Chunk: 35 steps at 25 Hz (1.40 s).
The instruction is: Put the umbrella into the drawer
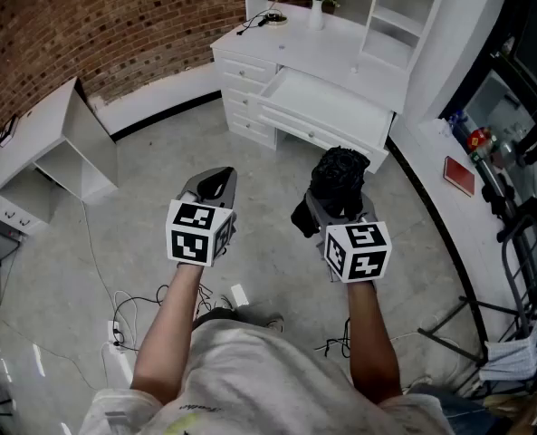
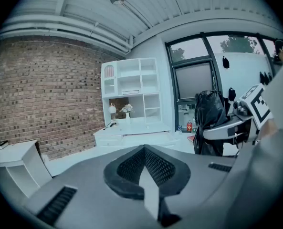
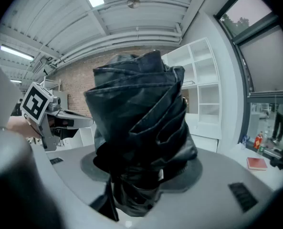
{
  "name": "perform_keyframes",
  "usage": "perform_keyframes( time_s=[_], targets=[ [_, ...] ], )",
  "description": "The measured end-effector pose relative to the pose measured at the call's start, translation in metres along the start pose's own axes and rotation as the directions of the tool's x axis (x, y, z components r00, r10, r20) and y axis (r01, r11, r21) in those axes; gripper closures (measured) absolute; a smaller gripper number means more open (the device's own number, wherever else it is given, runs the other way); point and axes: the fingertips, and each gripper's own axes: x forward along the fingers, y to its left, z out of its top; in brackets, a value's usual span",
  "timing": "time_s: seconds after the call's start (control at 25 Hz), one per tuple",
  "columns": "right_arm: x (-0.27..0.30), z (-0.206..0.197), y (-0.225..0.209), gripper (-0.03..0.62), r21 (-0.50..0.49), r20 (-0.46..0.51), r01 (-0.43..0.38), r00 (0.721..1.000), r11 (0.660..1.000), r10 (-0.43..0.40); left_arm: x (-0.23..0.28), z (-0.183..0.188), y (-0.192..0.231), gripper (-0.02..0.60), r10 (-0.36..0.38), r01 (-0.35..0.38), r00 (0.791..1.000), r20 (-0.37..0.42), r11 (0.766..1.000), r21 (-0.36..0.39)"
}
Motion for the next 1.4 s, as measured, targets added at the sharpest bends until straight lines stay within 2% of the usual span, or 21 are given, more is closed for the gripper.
perform_keyframes(
  time_s=[0.32,0.48,0.92,1.4],
  targets=[
    [0.007,0.001,-0.004,0.341,0.004,-0.002,0.01,1.0,1.0,-0.01,0.013,0.002,0.002,0.584,-0.02,0.02,1.0,-0.006,1.0,0.018],
    [0.024,0.001,-0.002,0.341,0.011,-0.013,0.022,1.0,1.0,-0.022,0.026,0.002,0.017,0.584,-0.037,0.037,0.999,-0.007,0.999,0.014],
    [0.104,0.023,-0.011,0.341,0.058,-0.024,0.102,0.995,0.993,-0.101,0.111,0.019,0.079,0.584,-0.142,0.143,0.99,-0.015,0.99,0.024],
    [0.174,0.04,-0.036,0.341,0.126,-0.055,0.243,0.97,0.962,-0.238,0.196,0.029,0.128,0.584,-0.277,0.278,0.96,-0.042,0.959,0.046]
  ],
)
